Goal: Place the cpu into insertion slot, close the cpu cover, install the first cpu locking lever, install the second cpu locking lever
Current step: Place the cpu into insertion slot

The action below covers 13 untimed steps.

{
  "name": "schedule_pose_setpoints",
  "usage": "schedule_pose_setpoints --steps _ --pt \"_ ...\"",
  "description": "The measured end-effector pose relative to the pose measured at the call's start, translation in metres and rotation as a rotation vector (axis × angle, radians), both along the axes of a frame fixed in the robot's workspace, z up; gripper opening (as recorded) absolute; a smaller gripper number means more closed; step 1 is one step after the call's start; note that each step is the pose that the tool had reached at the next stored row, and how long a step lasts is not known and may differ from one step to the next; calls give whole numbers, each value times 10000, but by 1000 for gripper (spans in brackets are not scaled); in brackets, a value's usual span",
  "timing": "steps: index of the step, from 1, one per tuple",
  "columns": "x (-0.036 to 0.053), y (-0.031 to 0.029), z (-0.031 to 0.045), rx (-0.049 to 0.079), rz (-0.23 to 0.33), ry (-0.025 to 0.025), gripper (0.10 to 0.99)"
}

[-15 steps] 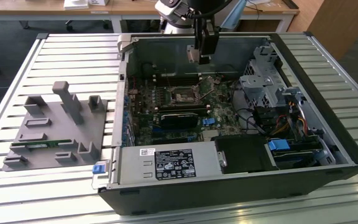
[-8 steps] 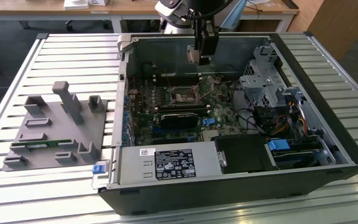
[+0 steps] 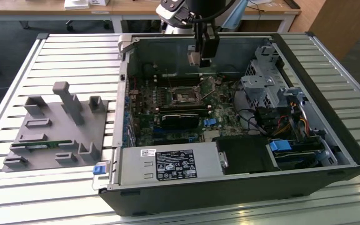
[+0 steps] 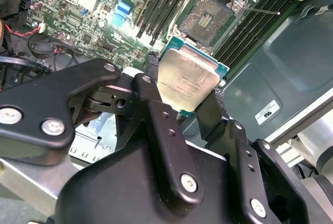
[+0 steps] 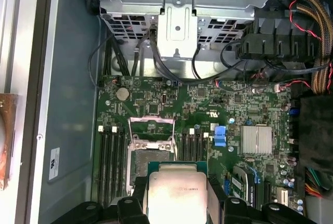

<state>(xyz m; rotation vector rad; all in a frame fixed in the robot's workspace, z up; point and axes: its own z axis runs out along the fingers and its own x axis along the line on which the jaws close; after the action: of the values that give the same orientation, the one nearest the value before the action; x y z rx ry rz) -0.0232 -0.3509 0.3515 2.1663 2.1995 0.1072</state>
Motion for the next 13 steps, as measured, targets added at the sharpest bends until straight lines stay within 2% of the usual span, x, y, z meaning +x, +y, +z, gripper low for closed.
schedule_pose_setpoints --steps 13 --pt "0 0 -72 -2 1 23 537"
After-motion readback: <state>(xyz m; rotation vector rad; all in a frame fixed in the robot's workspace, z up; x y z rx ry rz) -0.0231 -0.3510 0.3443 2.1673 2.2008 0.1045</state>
